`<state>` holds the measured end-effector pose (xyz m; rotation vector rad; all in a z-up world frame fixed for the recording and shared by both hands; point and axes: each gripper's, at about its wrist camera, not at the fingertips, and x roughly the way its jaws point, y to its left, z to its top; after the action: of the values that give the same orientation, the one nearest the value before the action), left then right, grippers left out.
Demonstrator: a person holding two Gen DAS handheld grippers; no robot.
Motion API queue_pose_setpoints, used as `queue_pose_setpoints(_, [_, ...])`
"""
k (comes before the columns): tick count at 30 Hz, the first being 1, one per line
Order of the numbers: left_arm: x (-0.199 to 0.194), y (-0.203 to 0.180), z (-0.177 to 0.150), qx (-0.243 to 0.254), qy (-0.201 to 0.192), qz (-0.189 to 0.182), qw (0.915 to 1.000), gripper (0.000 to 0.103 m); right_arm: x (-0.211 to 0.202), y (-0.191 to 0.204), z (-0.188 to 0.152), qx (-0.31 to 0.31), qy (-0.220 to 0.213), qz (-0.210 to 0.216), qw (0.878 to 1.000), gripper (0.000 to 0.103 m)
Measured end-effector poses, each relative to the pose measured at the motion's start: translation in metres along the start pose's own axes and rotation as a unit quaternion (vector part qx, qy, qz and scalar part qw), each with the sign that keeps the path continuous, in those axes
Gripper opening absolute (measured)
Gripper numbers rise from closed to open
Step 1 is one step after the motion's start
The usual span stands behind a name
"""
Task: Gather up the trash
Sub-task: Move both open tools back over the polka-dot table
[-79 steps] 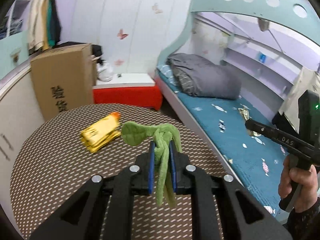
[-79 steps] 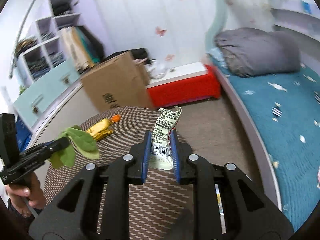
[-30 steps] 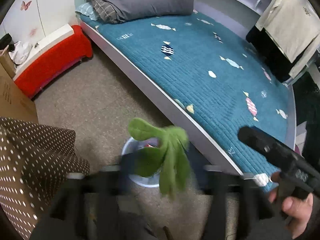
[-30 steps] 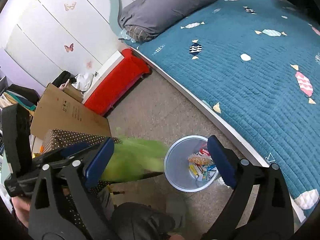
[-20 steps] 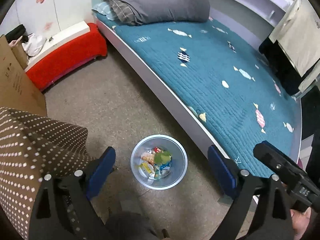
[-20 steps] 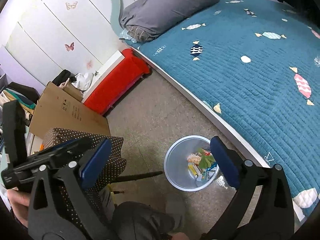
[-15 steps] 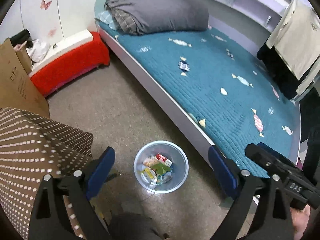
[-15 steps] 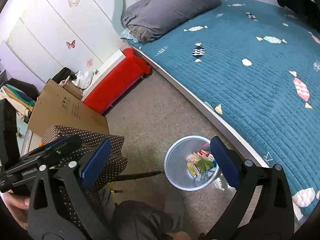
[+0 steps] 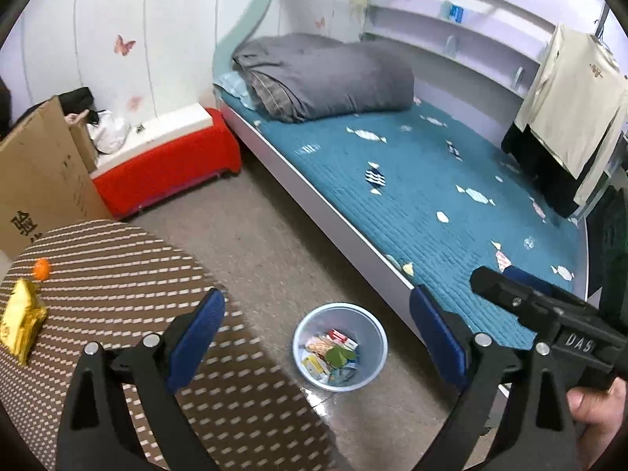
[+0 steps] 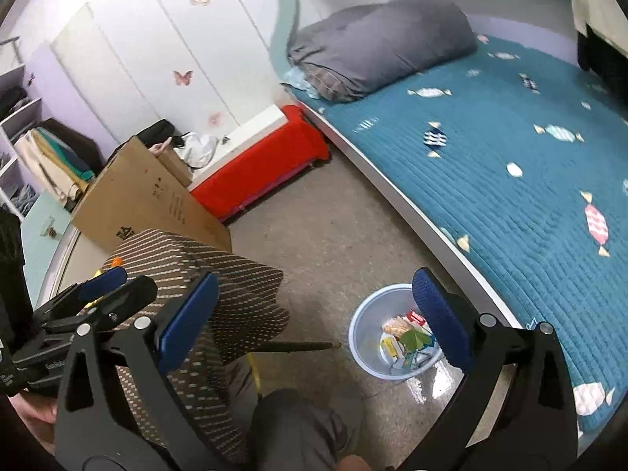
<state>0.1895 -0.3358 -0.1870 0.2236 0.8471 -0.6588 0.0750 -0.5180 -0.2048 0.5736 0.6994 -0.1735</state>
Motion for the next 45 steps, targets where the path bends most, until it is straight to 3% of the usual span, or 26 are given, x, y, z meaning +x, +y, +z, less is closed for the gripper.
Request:
queue_pose_setpoints(14, [-0.09,0.105,-0.037,-0.041,-0.071,0.052,0.9953,0.093,-0.018,0.124,-0.013,-0.098,-0.009,0.038,0.994,0.097])
queue_pose_setpoints(25, [-0.124,0.203,-0.067,-0.072,-0.084,0.116,0.9871,0.094,0.014,0.209,-0.04,-0.178,0.022,0.05,0.983,0.097])
queue_pose_setpoints(32, [-0.115,0.259,-0.072,-0.058,-0.065,0.144,0.9857,0.094,0.042,0.232,-0.049,-0.197,0.048,0.057,0.978,0.097])
queue_pose_setpoints(41, [-0.052,0.299,-0.064,0.023,0.004,0.161,0.9866,0.094,0.074,0.24,-0.045,-0.197,0.066,0.056,0.977,0.097])
queue_pose_setpoints(43, [-0.039,0.305,-0.063,0.035,0.016,0.148,0.9882,0.094,0.081,0.244,-0.044,-0.2,0.07,0.055,0.976,0.097])
queue_pose_setpoints(44, [-0.033,0.308,-0.063,0.034,0.021,0.142,0.989,0.09,0.086,0.247,-0.044,-0.201,0.072,0.056,0.975,0.097])
queue_pose_setpoints(45, [-0.028,0.312,-0.063,0.029,0.029,0.129,0.9908,0.068,0.091,0.251,-0.043,-0.203,0.075,0.058,0.975,0.097])
